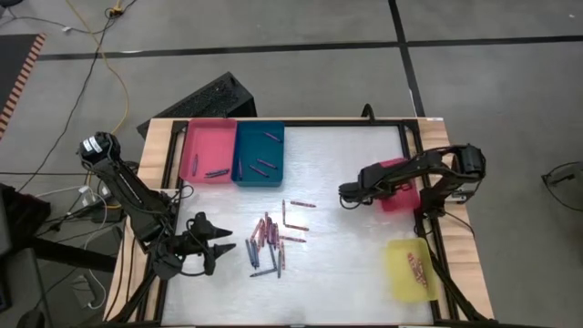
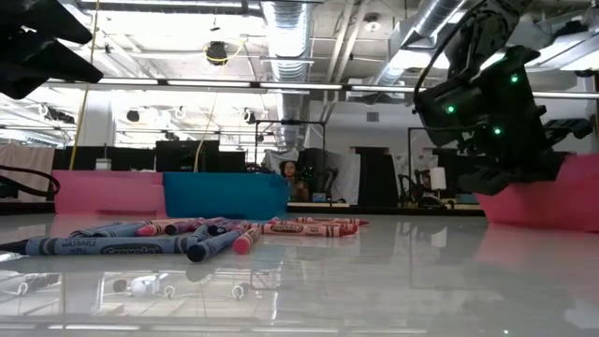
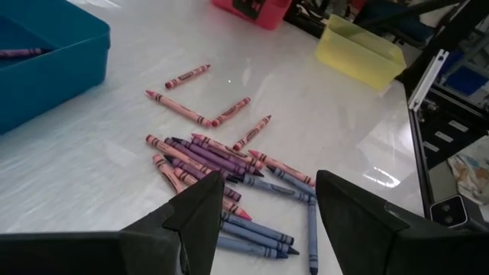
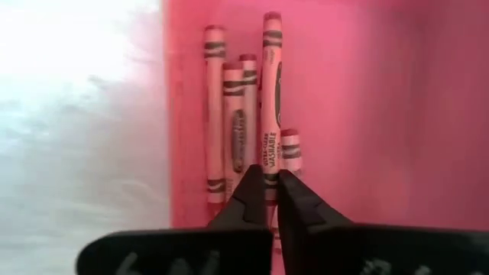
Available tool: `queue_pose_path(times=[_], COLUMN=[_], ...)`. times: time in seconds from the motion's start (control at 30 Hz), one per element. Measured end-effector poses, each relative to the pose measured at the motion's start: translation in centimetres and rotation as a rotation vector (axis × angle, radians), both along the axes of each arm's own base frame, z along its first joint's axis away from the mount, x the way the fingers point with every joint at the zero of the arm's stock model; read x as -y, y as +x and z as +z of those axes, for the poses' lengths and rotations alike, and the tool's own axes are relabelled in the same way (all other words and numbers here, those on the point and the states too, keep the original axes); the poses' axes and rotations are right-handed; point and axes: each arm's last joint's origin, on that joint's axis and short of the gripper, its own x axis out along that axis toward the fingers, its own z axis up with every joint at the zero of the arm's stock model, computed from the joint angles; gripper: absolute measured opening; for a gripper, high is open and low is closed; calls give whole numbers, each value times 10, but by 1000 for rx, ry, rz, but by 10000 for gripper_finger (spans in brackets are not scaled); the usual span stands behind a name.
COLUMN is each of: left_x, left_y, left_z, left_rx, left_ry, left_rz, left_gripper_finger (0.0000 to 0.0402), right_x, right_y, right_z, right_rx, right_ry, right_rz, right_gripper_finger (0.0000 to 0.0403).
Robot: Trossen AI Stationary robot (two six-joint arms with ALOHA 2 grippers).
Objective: Sort crayons
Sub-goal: Put the red crayon into the small red bin
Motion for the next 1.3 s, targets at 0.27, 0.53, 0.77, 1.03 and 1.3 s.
queue_pose_path(times=[0.27, 0.53, 0.77, 1.03, 1.3], left_x=[0, 0, 0, 0, 0], left_y=[0, 0, 0, 0, 0], left_z=[0, 0, 0, 0, 0], left_rx=[1, -3, -7, 0, -4], left_ry=[-1, -6, -2, 5, 0], left_rz=[1, -4, -10, 0, -5], left_gripper_finger=[199, 199, 199, 199, 199], right_x=[-1, -2, -7, -42, -90], right_y=[-6, -15, -15, 22, 70], right_z=[14, 34, 77, 130, 134], right_rx=[70, 174, 376, 872, 1007], right_ry=[4, -6, -11, -46, -217], right_rz=[-4, -2, 116, 654, 1253], right_gripper_finger=[62, 82, 82, 82, 82])
